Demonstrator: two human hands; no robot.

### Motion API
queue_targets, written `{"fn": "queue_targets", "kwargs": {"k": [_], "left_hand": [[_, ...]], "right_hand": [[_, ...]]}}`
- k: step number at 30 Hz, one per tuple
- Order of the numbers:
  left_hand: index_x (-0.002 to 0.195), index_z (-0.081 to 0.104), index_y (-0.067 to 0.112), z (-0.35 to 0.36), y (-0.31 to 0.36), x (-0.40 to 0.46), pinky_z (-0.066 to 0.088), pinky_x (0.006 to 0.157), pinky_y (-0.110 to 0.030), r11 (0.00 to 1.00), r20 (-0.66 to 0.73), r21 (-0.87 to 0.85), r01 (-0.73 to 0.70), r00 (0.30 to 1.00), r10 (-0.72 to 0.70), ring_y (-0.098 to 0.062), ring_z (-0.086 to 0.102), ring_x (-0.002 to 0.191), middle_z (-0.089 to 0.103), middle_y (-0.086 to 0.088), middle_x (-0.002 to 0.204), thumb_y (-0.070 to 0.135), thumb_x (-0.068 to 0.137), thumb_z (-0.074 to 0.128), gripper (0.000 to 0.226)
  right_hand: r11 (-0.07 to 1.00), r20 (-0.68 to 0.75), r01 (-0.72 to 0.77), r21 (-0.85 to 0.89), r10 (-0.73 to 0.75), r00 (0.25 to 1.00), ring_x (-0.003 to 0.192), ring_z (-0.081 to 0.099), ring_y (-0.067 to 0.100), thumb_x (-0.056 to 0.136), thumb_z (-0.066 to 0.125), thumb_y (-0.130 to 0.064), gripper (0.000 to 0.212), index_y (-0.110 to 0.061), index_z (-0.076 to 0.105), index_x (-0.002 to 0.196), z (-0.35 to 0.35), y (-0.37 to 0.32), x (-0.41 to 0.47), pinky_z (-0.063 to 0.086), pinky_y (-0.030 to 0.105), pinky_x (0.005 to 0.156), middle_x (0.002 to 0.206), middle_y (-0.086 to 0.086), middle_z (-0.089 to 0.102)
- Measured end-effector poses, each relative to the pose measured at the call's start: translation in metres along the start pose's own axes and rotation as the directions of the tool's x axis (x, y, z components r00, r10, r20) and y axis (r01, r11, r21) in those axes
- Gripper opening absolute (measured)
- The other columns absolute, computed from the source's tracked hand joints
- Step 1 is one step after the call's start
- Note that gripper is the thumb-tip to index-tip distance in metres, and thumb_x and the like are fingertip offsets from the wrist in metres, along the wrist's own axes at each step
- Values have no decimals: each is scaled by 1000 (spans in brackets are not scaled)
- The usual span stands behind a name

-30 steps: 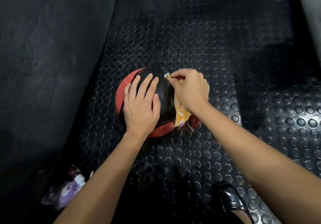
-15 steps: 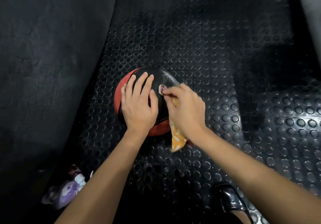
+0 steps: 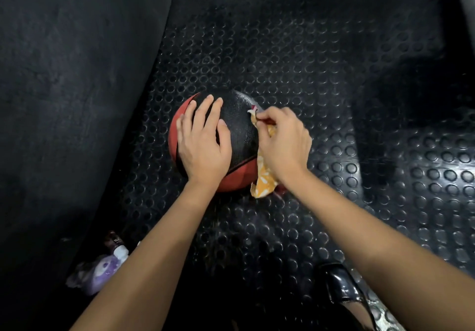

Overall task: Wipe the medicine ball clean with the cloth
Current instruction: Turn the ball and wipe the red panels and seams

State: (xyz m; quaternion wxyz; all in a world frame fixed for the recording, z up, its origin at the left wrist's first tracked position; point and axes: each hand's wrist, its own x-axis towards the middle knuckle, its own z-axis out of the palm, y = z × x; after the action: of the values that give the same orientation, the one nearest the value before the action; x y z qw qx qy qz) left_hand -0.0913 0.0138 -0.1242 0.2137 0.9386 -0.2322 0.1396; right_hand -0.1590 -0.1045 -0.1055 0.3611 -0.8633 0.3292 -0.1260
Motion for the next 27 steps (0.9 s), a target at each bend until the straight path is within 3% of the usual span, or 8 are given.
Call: {"fn": "queue_targets", "kwargs": {"k": [5, 10, 15, 20, 24, 27], "left_hand": [[129, 59, 17, 0, -2, 4, 32, 109, -51, 1000, -21, -1, -3, 1000, 3, -24, 42, 133, 55, 1, 136, 26, 94, 36, 43], [131, 57, 18, 2, -1, 1, 29, 111, -48, 999, -21, -5, 33, 999, -33, -23, 41, 134, 54, 2, 138, 26, 95, 36, 43], [130, 58, 18, 0, -6, 3, 30, 111, -48, 999, -37, -23, 31, 999, -32, -23, 41, 133, 55, 2, 137, 27, 95, 35, 43], [132, 57, 18, 1, -5, -1, 29, 111, -48, 999, -24, -15, 41, 999, -42, -23, 40, 134, 54, 2, 138, 27, 95, 35, 43], [130, 59, 18, 3, -6, 6, 32, 109, -49, 999, -44, -12, 48, 998, -49, -24, 43, 132, 55, 2, 136, 27, 95, 36, 43], [132, 57, 19, 2, -6, 3, 28, 112, -46, 998, -31, -16, 66, 997, -66, -23, 41, 134, 54, 2, 138, 27, 95, 35, 43]], "right_hand": [[984, 25, 175, 33, -176, 984, 73, 60, 15, 86, 64, -22, 13, -28, 68, 96, 2, -5, -41, 46, 29, 59, 90, -9, 59], [999, -47, 43, 8, -42, 998, 79, 60, 17, 89, 59, -24, 13, -26, 67, 99, 6, -2, -6, 41, 29, 64, 94, -7, 59], [983, 22, 180, 17, -181, 983, 72, 59, 14, 87, 62, -23, 12, -26, 68, 97, 6, -5, -46, 45, 28, 57, 90, -7, 57], [999, -37, -33, -9, 33, 999, 85, 60, 20, 89, 58, -26, 16, -28, 67, 102, 8, 2, -6, 36, 28, 66, 98, -5, 59], [993, -2, 115, 35, -115, 993, 75, 60, 16, 87, 62, -23, 14, -27, 68, 99, 10, -8, -45, 43, 28, 60, 91, -7, 59], [999, -27, 24, 38, -23, 999, 79, 60, 16, 88, 60, -28, 12, -29, 68, 97, 9, 2, -25, 38, 27, 62, 92, -9, 59]]}}
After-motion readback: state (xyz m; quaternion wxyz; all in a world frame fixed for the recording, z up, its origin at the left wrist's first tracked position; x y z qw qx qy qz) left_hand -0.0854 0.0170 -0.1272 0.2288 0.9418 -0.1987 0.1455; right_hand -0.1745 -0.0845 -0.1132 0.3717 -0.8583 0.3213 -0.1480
